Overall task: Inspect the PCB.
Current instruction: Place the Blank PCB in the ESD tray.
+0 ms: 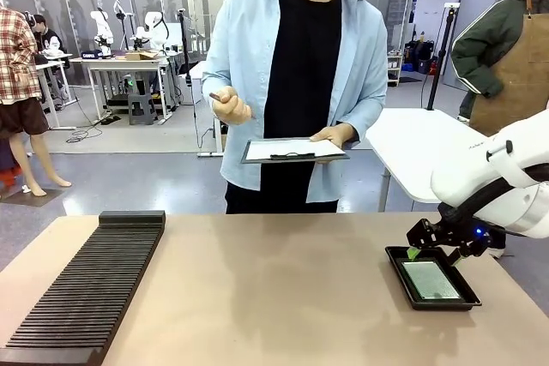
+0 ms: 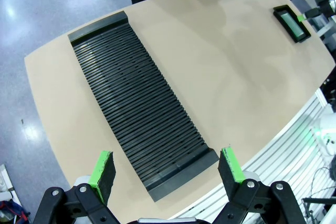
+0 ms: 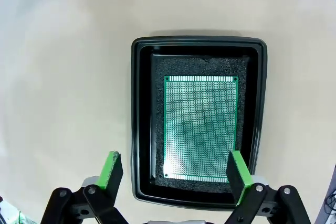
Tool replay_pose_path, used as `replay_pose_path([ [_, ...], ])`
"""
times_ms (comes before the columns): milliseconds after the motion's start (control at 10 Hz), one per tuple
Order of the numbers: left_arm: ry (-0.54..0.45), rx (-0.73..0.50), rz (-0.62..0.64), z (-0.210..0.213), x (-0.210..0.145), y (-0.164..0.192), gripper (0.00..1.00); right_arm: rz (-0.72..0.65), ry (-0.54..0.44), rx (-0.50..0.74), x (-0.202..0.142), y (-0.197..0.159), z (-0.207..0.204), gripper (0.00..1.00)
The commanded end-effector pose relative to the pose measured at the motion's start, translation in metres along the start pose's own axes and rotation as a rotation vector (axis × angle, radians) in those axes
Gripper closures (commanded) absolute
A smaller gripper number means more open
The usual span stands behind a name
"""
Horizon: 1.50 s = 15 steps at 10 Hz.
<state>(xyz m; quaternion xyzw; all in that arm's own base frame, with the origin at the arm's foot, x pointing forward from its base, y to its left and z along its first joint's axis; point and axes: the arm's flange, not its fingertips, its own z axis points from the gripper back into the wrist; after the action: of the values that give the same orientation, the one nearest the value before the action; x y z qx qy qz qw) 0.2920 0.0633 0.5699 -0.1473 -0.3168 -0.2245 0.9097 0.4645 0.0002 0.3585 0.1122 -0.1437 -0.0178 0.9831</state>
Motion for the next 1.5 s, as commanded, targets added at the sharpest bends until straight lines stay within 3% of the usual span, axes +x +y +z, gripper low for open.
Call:
replay_pose_path([
  [0,0.018,0.012,0.015,0.0,0.0,-0.002,0.0,-0.001,-0.004,0.006,0.001,0.0,0.0,0.0],
  [400,0.018,0.012,0.015,0.0,0.0,-0.002,0.0,0.0,0.0,0.0,0.0,0.0,0.0,0.0],
  [700,0.018,0.012,0.015,0.0,0.0,-0.002,0.0,0.131,-0.023,0.038,-0.005,0.005,0.097,0.0],
  [900,0.018,0.012,0.015,0.0,0.0,-0.002,0.0,0.28,-0.054,-0.019,-0.011,-0.01,0.16,0.0],
  [1200,0.018,0.012,0.015,0.0,0.0,-0.002,0.0,0.465,-0.238,0.01,-0.038,-0.027,0.253,0.0],
  [1400,0.018,0.012,0.015,0.0,0.0,-0.002,0.0,0.536,-0.325,0.01,-0.062,-0.035,0.29,0.0],
])
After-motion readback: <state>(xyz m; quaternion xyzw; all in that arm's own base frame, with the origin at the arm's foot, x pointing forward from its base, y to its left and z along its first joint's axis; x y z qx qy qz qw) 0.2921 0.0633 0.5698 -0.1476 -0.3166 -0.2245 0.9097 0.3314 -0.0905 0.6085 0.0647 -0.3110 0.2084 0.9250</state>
